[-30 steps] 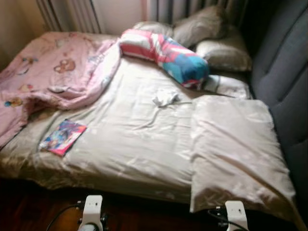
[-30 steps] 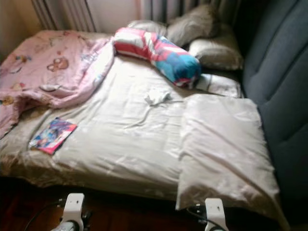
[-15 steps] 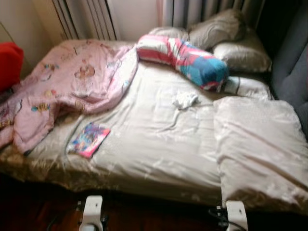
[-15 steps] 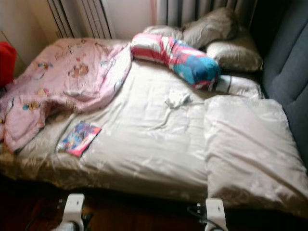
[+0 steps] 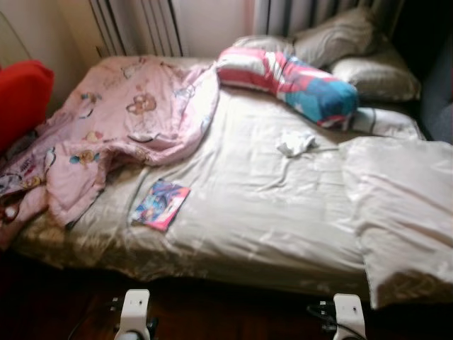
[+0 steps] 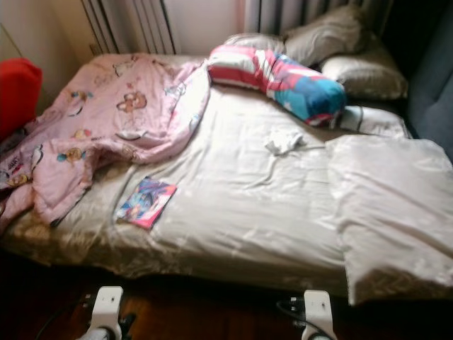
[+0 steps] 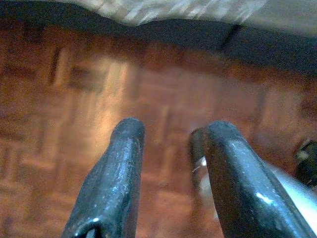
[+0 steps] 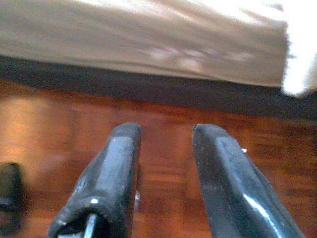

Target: Clean up the room

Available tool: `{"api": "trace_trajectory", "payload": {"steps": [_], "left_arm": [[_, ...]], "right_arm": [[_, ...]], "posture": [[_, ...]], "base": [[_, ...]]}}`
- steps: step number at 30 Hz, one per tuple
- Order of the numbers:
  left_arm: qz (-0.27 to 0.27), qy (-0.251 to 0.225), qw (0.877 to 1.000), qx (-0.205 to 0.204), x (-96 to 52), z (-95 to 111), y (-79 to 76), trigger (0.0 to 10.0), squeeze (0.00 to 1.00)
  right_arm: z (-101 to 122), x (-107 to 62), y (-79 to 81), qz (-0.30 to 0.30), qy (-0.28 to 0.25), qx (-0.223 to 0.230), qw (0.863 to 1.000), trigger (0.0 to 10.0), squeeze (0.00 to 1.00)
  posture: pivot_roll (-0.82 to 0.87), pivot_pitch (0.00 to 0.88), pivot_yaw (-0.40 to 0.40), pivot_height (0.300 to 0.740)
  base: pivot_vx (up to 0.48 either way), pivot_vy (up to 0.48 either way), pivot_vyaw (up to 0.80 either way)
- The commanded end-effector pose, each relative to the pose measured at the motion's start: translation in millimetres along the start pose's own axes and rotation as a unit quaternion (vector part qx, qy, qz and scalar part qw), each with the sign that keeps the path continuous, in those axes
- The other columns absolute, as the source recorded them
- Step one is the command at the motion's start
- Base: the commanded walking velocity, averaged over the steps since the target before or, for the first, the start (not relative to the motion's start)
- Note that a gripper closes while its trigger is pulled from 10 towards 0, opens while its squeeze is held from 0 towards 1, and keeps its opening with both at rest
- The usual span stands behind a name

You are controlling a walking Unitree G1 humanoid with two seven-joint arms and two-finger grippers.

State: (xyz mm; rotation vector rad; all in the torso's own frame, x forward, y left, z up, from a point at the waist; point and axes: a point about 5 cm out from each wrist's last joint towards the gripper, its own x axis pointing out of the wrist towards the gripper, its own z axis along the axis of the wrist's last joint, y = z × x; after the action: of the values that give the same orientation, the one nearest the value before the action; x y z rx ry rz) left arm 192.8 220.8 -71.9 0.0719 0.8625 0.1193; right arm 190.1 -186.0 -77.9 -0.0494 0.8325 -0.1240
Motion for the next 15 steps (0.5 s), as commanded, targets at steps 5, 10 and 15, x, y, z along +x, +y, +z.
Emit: {"api": "trace_trajectory", "payload": {"steps": [5, 10, 15], "left_arm": [[-0.007, 0.003, 1.000, 0.006, 0.3, -0.5, -4.5, 10.0, 0.00], [-0.007, 0.003, 1.000, 0.008, 0.4, -0.2, -4.9, 10.0, 0.00], [-0.008, 0.002, 1.000, 0.009, 0.5, 0.2, -5.3, 10.0, 0.00]], "right_arm": [[-3.8, -0.8, -8.6, -0.013, 0.008, 0.002, 1.000, 10.0, 0.00], [-3.1, -0.6, -8.1, -0.013, 0.007, 0.004, 1.000, 10.0, 0.00], [-2.2, -0.4, -7.2, -0.013, 0.006, 0.004, 1.000, 10.0, 0.00]], "posture": [[-0.05, 0.133, 0.036, 0.740], [-0.05, 0.139, 0.038, 0.740], [-0.05, 0.143, 0.039, 0.740]], "base": [[0.000, 0.415, 0.00], [0.000, 0.415, 0.00], [0.000, 0.415, 0.00]]}}
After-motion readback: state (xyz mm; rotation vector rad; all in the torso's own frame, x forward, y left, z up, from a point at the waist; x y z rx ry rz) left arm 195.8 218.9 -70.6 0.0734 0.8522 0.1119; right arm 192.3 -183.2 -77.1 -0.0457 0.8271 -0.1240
